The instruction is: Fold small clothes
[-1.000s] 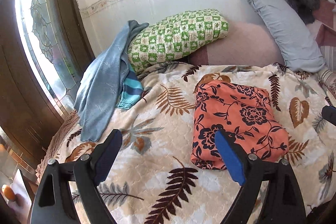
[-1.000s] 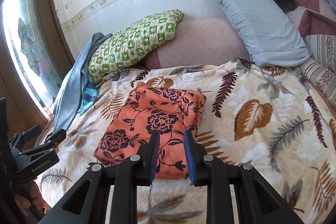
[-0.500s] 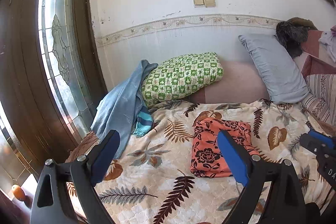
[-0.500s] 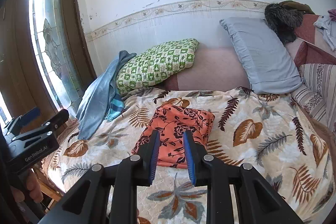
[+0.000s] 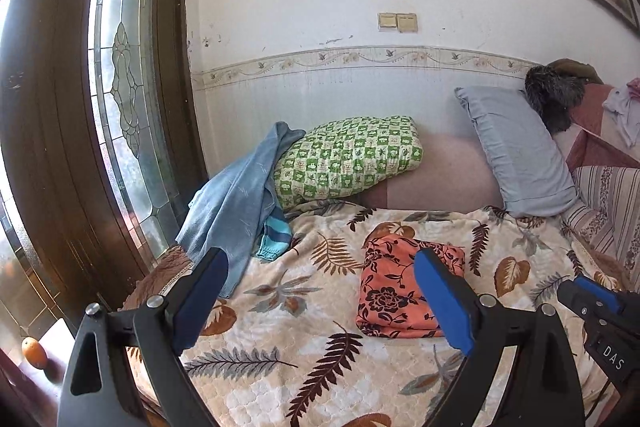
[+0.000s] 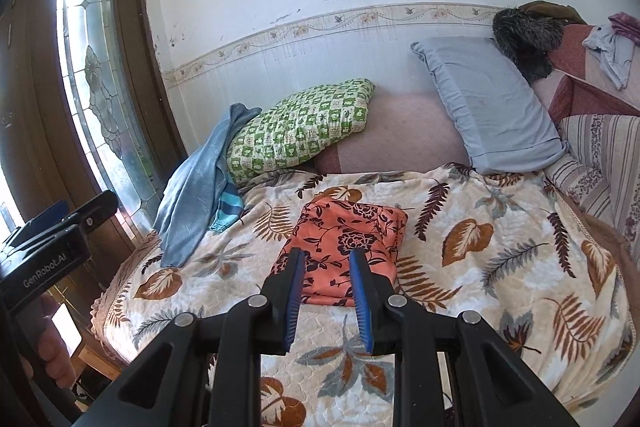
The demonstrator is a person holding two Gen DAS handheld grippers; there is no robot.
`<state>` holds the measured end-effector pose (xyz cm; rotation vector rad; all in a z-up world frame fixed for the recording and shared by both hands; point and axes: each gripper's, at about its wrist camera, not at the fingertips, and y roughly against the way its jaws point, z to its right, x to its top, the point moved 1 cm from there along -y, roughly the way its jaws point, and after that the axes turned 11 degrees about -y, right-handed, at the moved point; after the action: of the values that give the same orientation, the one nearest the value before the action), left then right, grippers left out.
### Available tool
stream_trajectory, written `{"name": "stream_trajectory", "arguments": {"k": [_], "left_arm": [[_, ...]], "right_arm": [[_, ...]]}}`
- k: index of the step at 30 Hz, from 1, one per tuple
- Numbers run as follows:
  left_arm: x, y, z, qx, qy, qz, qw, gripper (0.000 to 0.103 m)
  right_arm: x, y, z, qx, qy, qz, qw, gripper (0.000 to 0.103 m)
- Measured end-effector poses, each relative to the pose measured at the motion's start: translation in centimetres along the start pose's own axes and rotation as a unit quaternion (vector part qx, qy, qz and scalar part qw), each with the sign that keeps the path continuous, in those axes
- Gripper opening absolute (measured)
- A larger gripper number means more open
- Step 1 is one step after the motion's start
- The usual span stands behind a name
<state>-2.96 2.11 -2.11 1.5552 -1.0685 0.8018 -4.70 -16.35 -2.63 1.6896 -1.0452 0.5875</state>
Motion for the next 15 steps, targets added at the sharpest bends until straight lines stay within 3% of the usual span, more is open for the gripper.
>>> {"name": "stream_trajectory", "arguments": {"k": [15], "left_arm": [[0.1, 0.3, 0.3, 0.002, 0.008, 0.007, 0.9999, 0.094]], "right_arm": [[0.2, 1.5, -1.3, 0.021, -0.001, 0.016, 1.000, 0.027]]}}
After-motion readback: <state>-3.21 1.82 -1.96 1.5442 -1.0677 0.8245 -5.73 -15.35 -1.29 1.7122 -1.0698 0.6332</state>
